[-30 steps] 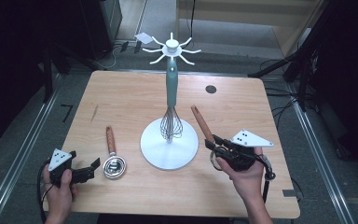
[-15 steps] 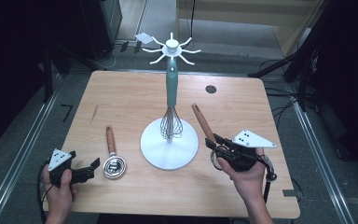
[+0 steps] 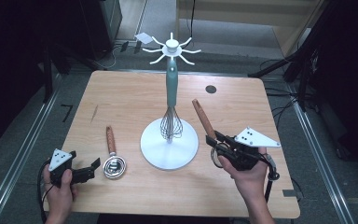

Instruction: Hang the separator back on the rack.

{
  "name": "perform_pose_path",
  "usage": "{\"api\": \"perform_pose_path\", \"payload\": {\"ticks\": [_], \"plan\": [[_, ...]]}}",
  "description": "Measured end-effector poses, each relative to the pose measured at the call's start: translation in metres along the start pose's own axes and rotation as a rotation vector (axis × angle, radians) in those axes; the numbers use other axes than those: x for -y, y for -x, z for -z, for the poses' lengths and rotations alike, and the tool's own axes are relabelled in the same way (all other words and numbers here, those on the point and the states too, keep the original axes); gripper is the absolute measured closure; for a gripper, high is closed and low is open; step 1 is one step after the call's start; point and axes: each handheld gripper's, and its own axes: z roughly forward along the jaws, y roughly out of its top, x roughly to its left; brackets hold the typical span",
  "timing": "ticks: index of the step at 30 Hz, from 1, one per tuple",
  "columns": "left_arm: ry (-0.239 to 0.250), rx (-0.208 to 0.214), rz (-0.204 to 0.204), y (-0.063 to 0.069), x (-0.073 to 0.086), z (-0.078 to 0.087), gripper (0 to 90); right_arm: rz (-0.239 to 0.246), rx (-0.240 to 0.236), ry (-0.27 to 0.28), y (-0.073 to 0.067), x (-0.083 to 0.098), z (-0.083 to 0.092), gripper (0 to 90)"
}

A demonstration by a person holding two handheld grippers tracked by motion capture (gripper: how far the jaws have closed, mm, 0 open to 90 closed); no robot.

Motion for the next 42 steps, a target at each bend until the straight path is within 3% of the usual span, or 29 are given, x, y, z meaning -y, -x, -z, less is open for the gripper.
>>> {"api": "perform_pose_path", "payload": {"ticks": [42], "plan": [[0.003,-0.008,0.001,0.001,0.0,0.0,0.0,0.013,-0.017,0.056,-0.005,-0.027,0.0,71.0]]}}
